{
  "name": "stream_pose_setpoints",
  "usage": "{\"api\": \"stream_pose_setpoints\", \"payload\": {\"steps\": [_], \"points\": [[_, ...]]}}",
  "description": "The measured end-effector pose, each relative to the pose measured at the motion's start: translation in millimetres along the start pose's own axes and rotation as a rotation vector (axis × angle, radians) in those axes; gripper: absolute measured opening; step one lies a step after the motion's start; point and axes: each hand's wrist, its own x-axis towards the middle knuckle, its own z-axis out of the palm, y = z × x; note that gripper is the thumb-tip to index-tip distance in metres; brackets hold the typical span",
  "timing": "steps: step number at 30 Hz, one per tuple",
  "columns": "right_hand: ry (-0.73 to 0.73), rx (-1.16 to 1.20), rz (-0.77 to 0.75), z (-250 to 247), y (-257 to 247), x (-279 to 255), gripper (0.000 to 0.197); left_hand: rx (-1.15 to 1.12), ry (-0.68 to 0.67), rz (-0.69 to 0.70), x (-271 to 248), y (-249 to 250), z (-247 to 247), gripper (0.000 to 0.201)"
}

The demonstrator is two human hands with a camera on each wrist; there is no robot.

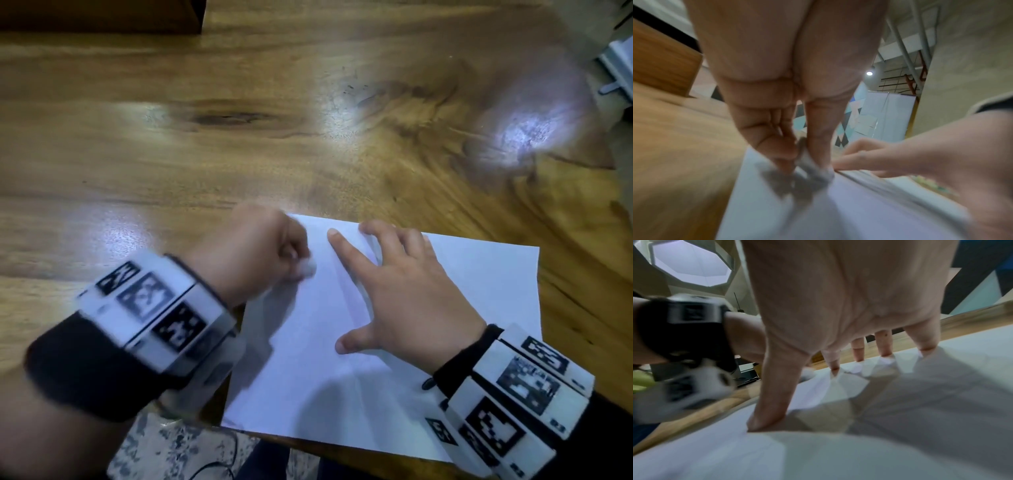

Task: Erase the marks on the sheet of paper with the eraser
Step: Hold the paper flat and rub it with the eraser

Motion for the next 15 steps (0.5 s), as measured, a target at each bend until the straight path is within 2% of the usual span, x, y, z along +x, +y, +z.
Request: {"api": "stream_pose_setpoints", "payload": {"steps": [2, 4, 5, 7, 8, 9, 11, 13, 15], "points": [[0.001, 0.000, 0.004, -0.2, -0.3, 0.1, 0.123, -0.036, 0.117, -0.017, 16.6, 2.7, -2.8, 0.010], [0.004, 0.007, 0.007, -0.3, -0.5, 0.1, 0.123, -0.042, 0.137, -0.012, 16.3, 3.0, 0.1, 0.009], [0.006, 0.012, 0.006, -0.3, -0.5, 0.1, 0.123, -0.027, 0.098, 0.005, 7.7, 1.5, 2.7, 0.016], [0.006, 0.016, 0.005, 0.1, 0.0, 0.0, 0.123, -0.011, -0.085, 0.009, -15.3, -0.2, 7.9, 0.027], [0.004, 0.016, 0.005, 0.2, 0.2, -0.1, 0.123, -0.036, -0.160, -0.007, -21.9, -1.4, 8.8, 0.023], [0.002, 0.016, 0.004, 0.4, 0.3, -0.2, 0.123, -0.067, -0.168, -0.026, -22.2, -2.9, 8.0, 0.015], [0.000, 0.018, 0.003, 0.2, 0.2, -0.4, 0.122, -0.086, -0.008, -0.040, -5.9, -4.6, 1.7, 0.003], [-0.002, 0.019, 0.004, -0.3, 0.0, -0.8, 0.122, -0.063, 0.147, -0.018, 14.2, -3.1, -3.0, 0.006], [-0.011, 0.014, 0.007, -1.0, -0.1, -0.6, 0.122, -0.047, 0.173, -0.020, 16.6, -2.0, -1.0, 0.010]]}}
